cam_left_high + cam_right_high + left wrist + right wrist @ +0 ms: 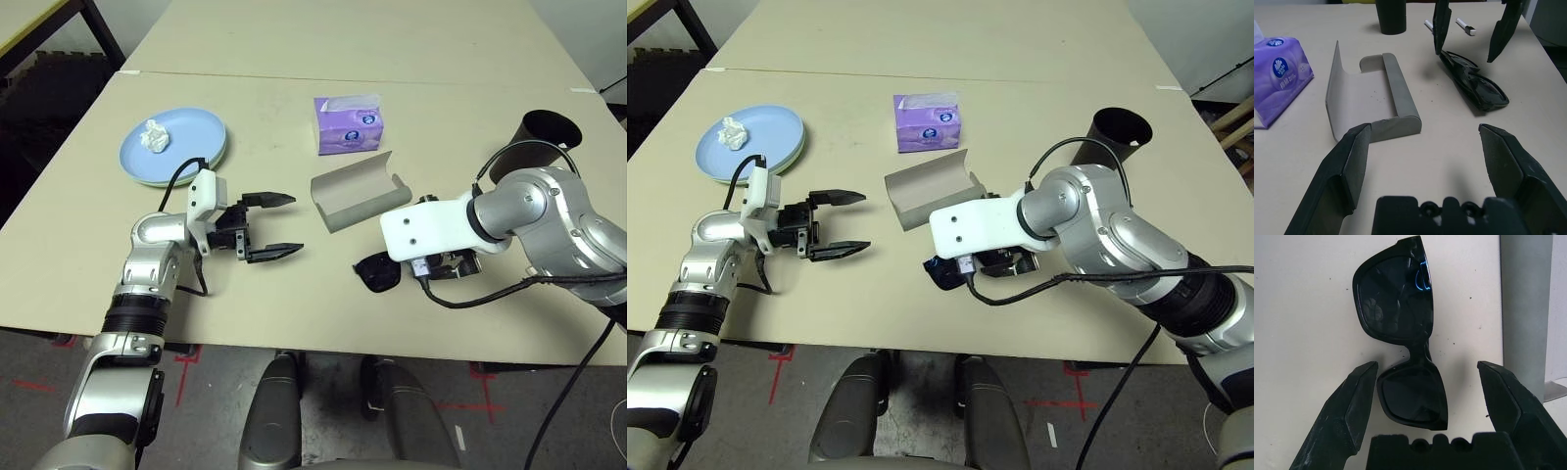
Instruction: Organize and tidy the items on the table.
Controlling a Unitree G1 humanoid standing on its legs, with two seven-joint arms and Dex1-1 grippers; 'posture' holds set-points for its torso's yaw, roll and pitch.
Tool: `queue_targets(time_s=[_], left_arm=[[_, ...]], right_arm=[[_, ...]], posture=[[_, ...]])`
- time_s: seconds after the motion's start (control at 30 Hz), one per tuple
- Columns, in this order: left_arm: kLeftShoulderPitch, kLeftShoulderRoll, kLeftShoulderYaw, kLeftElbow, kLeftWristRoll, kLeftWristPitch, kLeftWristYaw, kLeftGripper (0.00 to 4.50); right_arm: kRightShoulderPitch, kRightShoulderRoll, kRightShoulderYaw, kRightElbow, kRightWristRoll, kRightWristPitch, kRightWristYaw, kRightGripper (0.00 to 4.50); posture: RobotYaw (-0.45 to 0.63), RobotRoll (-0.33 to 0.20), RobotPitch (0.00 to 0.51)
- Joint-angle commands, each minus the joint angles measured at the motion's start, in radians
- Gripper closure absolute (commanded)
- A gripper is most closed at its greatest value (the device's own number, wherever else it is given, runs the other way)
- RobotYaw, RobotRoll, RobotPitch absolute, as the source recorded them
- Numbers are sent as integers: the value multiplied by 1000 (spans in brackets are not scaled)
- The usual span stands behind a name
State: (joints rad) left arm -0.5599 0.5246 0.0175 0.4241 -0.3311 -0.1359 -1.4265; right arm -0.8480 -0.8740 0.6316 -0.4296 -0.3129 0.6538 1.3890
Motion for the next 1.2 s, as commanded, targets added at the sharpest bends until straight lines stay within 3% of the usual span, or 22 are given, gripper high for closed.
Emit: queue_targets(time_s=[0.03,0.57,1.2], left_arm=[[18,5,-15,-38,-7,1,-3,29],[37,6,-18,-69,-6,12,15,29],[51,16,-17,-88,-4,24,30,29]], right_arm=[[-8,8,28,4,-29,-29,23,0],[25,67,42,64,-116,-144,39,0],[58,67,6,130,-128,-251,43,0]], posture=[[232,0,227],[245,0,226],[257,0,226]])
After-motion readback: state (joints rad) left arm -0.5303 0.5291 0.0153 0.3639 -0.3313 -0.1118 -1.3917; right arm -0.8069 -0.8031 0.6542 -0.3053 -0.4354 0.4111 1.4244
